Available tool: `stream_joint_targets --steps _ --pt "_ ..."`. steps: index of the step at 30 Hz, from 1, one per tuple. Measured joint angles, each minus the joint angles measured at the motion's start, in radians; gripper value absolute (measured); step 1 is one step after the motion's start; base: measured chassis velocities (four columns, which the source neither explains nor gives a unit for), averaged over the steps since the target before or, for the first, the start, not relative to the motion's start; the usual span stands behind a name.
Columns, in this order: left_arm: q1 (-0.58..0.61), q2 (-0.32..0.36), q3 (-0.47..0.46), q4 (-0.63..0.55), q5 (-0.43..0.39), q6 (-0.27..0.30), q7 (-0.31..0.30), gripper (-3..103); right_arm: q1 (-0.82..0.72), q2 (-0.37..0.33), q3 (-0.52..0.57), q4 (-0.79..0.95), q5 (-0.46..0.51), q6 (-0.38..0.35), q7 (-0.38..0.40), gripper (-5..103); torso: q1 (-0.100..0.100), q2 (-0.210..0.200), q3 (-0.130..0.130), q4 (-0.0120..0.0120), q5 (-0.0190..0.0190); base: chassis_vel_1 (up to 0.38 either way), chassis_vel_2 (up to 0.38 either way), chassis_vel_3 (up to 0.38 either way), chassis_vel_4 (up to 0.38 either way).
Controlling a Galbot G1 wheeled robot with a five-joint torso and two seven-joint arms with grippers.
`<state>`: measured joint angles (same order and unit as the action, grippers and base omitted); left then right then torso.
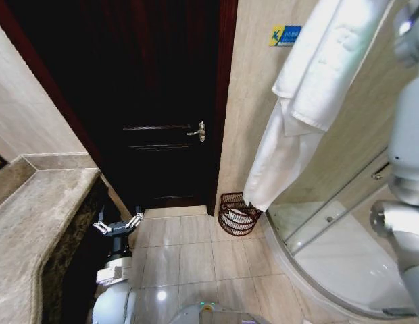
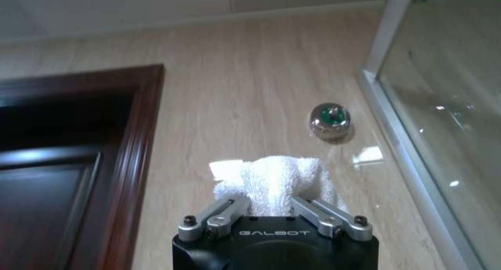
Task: Discard the used towel into the hamper.
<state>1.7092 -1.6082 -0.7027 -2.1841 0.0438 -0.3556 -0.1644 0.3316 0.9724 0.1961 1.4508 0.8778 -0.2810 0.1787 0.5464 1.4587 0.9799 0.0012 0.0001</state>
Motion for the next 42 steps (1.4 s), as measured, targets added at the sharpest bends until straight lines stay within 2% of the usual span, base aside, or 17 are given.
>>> stream_joint_targets --steps 6,11,12,15,18,24,31,37,42 --pt "-0.005 0.000 0.005 0.000 0.001 0.001 -0.004 100 -0.018 0.012 -0.029 -0.024 -0.040 0.025 -0.005 8 0.000 0.000 0.000 0.0000 -0.0006 0.000 0.000 0.000 0.000" --pt "-0.002 0.000 0.019 -0.001 0.006 -0.001 -0.011 100 -0.156 0.007 -0.006 0.006 -0.090 0.047 -0.008 8 0.000 0.000 0.000 0.0000 0.0005 0.000 0.000 0.000 0.000" --pt "-0.002 0.000 0.019 -0.001 0.006 -0.001 -0.011 100 -0.156 0.007 -0.006 0.006 -0.090 0.047 -0.008 8 0.000 0.000 0.000 0.0000 0.0005 0.000 0.000 0.000 0.000" --pt "0.001 0.000 0.030 -0.007 0.012 -0.001 -0.012 100 -0.282 -0.002 0.033 0.089 -0.089 0.040 0.008 8 0.000 0.000 0.000 -0.0003 0.0001 0.000 0.000 0.000 0.000" --pt "-0.001 0.000 0.033 -0.008 0.015 -0.001 -0.012 100 -0.320 -0.003 0.041 0.108 -0.093 0.041 0.009 8 0.000 0.000 0.000 -0.0003 -0.0003 0.000 0.000 0.000 0.000" --pt "-0.004 0.000 0.047 -0.007 0.019 -0.006 -0.020 100 -0.490 0.006 0.066 0.171 -0.124 0.067 0.016 8 0.000 0.000 0.000 0.0001 -0.0002 0.000 0.000 0.000 0.000" --pt "-0.004 0.000 0.049 -0.005 0.018 -0.013 -0.029 100 -0.585 0.016 0.085 0.202 -0.154 0.085 0.015 8 0.000 0.000 0.000 -0.0002 -0.0003 0.000 0.000 0.000 0.000" --pt "0.001 0.000 0.053 -0.005 0.017 -0.014 -0.030 100 -0.719 0.049 0.113 0.187 -0.218 0.123 -0.006 8 0.000 0.000 0.000 -0.0001 0.0003 0.000 0.000 0.000 0.000" --pt "0.006 0.000 0.062 -0.006 0.022 -0.014 -0.030 100 -0.737 0.064 0.120 0.149 -0.250 0.144 -0.014 8 0.000 0.000 0.000 -0.0002 0.0001 0.000 0.000 0.000 0.000"
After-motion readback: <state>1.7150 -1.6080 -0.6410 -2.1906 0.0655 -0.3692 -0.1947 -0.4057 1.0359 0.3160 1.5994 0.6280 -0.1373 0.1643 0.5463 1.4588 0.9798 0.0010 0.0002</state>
